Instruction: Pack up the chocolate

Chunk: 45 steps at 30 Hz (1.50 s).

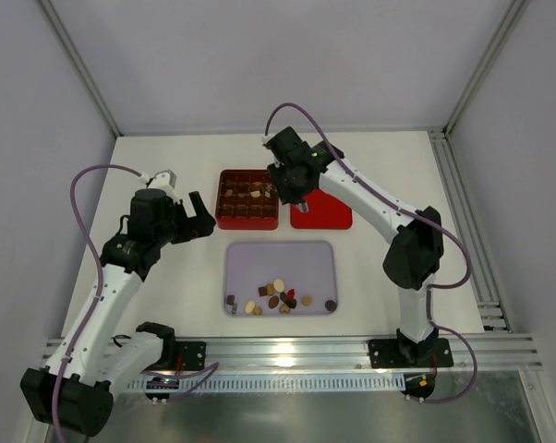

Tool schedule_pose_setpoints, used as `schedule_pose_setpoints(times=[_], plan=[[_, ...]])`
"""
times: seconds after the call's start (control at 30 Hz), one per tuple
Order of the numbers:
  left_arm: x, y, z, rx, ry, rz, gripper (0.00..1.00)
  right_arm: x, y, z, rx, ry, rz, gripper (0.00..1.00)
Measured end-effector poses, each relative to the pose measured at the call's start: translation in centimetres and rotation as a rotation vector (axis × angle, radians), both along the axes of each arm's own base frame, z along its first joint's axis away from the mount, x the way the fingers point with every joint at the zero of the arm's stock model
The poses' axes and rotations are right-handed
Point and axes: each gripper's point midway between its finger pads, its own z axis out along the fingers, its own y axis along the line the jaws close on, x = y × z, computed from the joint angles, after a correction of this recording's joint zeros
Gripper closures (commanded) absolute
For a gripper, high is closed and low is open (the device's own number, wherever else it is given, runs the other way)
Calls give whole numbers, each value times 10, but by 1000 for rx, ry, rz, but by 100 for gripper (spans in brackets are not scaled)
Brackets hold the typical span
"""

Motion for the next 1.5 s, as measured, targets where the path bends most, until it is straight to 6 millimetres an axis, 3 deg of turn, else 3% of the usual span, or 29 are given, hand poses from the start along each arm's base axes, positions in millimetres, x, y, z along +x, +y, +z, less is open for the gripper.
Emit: schedule_pose_setpoints(times=[0.23,0.33,0.43,0.53,0.73,0.93,1.2,1.5], plan=[[0,0,0,0,0,0,0,-25,-4,49,55,-67,26,61],[0,0,0,0,0,0,0,-54,-9,69,80,-93,58,60],[0,0,0,0,0,0,0,-94,-12,76,85,-91,120,61],[0,0,0,1,0,1,0,-131,-9,65,70,-55,188,60],[0,1,0,4,-1,6,0,-198,1,22,10,79,312,61],[1,2,0,6,-2,9,0,-240,22,15,20,130,408,60],[1,2,0,6,-2,9,0,-269,46,-8,-22,195,486,57],[1,2,0,6,-2,9,0,-272,62,-14,-36,203,510,56]])
